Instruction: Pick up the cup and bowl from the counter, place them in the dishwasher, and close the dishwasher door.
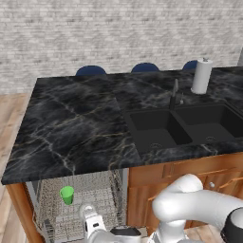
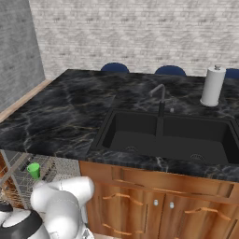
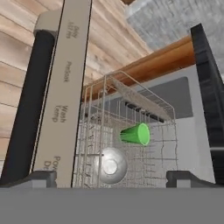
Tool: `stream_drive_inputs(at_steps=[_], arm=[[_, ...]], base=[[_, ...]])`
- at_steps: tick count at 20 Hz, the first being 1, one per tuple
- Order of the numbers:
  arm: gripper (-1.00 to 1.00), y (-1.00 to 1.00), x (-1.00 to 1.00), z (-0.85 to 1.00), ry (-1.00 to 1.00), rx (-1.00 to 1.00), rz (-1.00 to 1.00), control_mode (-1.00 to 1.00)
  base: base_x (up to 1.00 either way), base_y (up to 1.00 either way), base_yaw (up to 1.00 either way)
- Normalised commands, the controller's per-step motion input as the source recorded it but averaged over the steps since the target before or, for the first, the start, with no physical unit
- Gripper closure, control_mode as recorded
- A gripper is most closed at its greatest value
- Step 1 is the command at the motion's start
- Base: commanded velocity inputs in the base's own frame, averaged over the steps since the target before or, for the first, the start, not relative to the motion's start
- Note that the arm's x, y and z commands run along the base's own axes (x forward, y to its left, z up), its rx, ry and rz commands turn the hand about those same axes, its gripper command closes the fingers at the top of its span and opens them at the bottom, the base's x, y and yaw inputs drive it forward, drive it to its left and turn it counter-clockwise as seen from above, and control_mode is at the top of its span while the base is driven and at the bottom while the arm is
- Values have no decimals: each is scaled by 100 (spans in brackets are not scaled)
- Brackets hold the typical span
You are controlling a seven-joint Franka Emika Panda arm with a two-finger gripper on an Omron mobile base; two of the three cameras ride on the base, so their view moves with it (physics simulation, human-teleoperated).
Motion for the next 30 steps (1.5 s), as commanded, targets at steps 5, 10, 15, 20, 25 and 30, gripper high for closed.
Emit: stream_drive_inputs(at_steps=[5,10,15,20,25,30], arm=[[-100,8,-45,0,-28,-14,-5,-100],[-100,1,-44,0,-36,-10,-6,-100],[-100,2,-7,-29,-24,-4,-4,-100],[-100,10,0,-69,-17,-3,0,-100],[-100,48,0,-66,-15,0,0,-100],[-100,50,7,-76,-12,0,0,-100]], base=[[0,0,0],[0,0,0],[0,0,0],[0,0,0],[0,0,0],[0,0,0]])
